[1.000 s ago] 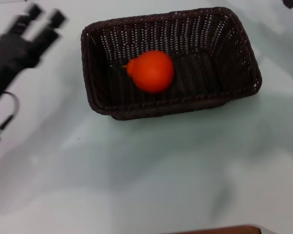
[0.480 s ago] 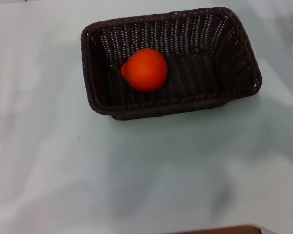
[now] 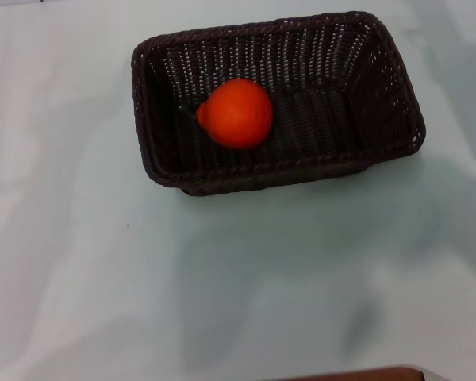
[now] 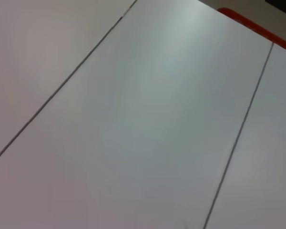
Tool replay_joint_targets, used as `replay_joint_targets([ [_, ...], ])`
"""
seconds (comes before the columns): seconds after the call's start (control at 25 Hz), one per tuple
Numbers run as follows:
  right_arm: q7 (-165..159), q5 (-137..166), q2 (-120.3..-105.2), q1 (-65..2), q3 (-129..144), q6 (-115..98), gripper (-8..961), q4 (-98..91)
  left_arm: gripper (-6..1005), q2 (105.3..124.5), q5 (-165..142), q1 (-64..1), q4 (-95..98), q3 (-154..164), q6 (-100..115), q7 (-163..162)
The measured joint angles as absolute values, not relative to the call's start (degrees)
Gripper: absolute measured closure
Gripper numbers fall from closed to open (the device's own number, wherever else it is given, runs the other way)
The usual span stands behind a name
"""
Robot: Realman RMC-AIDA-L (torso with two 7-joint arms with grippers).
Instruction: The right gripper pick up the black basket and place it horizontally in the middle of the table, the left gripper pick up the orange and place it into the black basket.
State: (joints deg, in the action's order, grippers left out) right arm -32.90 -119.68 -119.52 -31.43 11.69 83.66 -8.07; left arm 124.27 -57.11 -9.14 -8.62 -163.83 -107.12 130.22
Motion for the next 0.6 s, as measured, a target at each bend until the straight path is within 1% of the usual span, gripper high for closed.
replay_joint_targets([
  [0.6,-33.11,-119.80,-119.53,-31.55,8.05,84.16,247,-8.15,151,124.19,-57.07,-9.36,-8.26,-163.88,-109.07,129.51],
])
